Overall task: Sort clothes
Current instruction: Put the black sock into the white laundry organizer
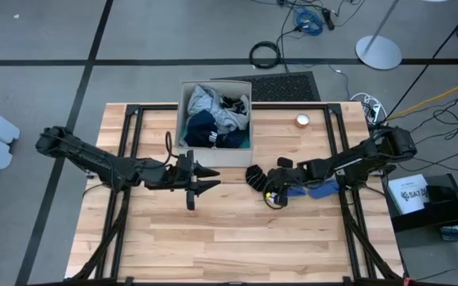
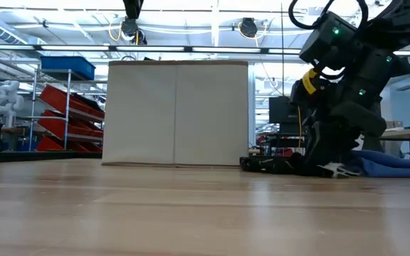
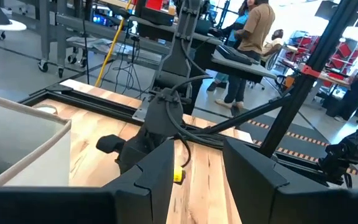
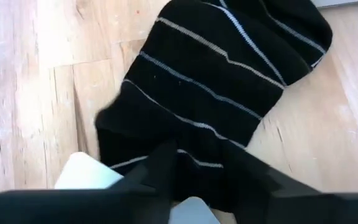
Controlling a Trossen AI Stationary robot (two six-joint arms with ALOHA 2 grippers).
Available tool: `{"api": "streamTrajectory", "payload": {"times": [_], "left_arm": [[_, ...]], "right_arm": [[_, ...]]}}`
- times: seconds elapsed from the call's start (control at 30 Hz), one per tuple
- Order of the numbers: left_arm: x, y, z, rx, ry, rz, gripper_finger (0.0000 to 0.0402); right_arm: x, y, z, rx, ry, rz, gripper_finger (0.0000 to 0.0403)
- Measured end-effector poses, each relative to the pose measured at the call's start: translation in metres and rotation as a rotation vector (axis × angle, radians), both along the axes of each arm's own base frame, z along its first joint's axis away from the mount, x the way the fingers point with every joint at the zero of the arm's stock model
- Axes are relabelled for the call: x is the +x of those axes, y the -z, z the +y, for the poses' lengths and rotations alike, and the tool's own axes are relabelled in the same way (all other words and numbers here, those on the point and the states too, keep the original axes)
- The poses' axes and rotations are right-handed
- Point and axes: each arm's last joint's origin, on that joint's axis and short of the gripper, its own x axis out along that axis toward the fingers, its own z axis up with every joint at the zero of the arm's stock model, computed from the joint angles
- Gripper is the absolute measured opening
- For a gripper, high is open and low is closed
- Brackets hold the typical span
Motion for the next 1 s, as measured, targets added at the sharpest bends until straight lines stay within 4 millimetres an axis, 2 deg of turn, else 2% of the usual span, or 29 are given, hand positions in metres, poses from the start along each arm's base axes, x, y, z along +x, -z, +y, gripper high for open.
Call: {"api": "streamTrajectory", "payload": {"times": [0.13,0.17,0.3,0.57,0.83,1.0], "left_arm": [[0.000,0.000,0.000,0.000,0.002,0.000,0.0146],[0.000,0.000,0.000,0.001,0.002,0.000,0.0146],[0.000,0.000,0.000,0.001,0.002,0.001,0.0146],[0.000,0.000,0.000,0.021,0.009,0.001,0.0146],[0.001,0.002,-0.005,0.029,0.145,0.005,0.0146],[0.013,0.010,-0.014,0.031,0.210,-0.015,0.0146]], "right_arm": [[-0.003,-0.004,0.000,0.010,0.004,-0.004,0.0022],[-0.003,-0.007,0.000,0.013,0.004,-0.016,0.0012],[-0.008,-0.020,0.000,0.040,0.016,-0.044,0.0011],[-0.010,-0.078,0.008,0.064,-0.019,-0.239,0.0003],[-0.017,-0.131,0.025,0.108,-0.100,-0.456,0.0002],[-0.021,-0.147,0.034,0.126,-0.141,-0.519,0.0001]]}}
